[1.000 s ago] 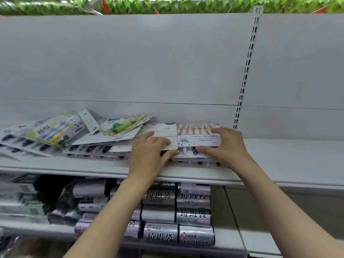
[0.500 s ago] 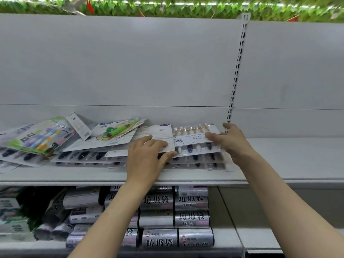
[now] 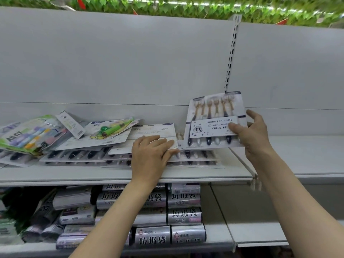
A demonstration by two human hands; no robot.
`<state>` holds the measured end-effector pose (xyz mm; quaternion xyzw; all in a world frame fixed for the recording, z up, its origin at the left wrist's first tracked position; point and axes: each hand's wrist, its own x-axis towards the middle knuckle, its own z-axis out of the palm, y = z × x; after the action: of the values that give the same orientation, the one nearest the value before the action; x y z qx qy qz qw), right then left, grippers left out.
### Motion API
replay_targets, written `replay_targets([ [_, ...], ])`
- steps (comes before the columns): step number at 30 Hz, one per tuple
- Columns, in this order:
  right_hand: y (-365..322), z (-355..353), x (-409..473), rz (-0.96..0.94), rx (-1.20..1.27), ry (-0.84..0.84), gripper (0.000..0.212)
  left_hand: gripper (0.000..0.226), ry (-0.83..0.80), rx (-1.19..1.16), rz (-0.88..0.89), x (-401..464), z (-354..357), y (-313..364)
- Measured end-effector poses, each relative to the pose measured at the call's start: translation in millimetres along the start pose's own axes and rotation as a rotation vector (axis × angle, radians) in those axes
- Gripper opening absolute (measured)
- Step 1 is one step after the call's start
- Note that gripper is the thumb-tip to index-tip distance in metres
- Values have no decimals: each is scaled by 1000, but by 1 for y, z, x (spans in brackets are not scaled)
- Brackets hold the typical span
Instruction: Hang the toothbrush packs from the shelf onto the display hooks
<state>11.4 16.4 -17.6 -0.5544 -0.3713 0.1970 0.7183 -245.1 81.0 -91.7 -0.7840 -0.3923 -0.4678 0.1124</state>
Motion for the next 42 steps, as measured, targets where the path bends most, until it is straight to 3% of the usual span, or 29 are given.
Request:
replay_targets([
  [7,14,-24,4,3,-21,16,68,37,6,-76,104,-5,19,24],
  [12,25,-37,4,114,-51,1,71,50,-36,-12,59,-6,25,32],
  [16,29,-43,5,232,-16,-20,43,62,-128,88,-30,-3,28,39],
  [22,35,-51,9,331,128,-34,37,37,-127,96,-47,1,30,39],
  [26,30,-56,12,335,228,-35,34,33,-45,40,-10,7,28,37],
  [31,23,-59,12,313,305,-19,42,24,138,-129,-6,36,7,44],
  [35,18,-59,8,303,334,-57,41,23,190,-330,-163,55,-7,50],
  [39,15,-58,2,325,379,-131,40,13,328,-759,-364,61,-20,63],
  [42,12,-55,-5,345,409,-203,42,34,413,-994,-572,62,-27,72],
])
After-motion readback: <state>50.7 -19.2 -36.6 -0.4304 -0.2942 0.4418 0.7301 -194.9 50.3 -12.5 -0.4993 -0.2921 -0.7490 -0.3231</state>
